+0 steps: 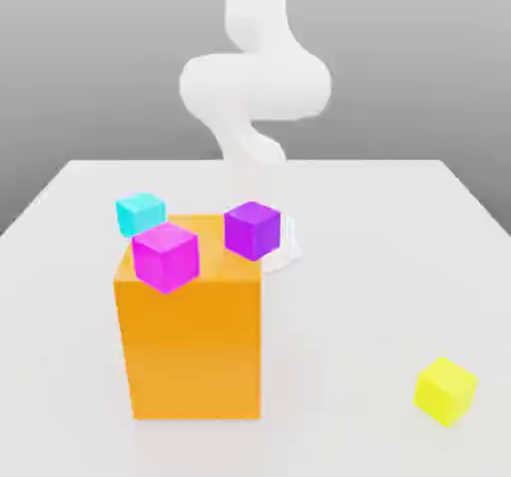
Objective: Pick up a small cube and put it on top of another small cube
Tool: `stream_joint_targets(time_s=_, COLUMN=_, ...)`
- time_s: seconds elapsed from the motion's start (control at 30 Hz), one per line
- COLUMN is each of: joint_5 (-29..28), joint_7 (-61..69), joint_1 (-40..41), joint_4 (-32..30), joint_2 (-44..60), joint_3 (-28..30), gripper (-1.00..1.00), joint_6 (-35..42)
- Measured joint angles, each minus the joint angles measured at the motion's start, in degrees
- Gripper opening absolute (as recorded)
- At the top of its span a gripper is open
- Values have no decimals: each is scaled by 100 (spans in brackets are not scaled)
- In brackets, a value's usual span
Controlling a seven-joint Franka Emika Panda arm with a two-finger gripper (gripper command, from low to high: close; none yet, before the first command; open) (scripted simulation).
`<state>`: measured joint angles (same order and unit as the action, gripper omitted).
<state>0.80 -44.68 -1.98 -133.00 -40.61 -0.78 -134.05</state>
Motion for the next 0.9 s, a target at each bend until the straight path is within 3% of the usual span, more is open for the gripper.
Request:
stream_joint_targets(time_s=0.5, joint_5=131, joint_7=443, joint_1=-1006, joint_4=-732, joint_2=3142, joint_3=-825, gripper=0, joint_6=-1367)
stream_joint_targets(time_s=0.73, joint_5=-355, joint_7=256, joint_1=-1619, joint_4=-1069, joint_2=4618, joint_3=-1073, gripper=0, joint_6=-1997)
stream_joint_targets(time_s=0.9, joint_5=-876, joint_7=-58, joint_1=-1973, joint_4=-1114, joint_2=5672, joint_3=-900, gripper=0, joint_6=-2601)
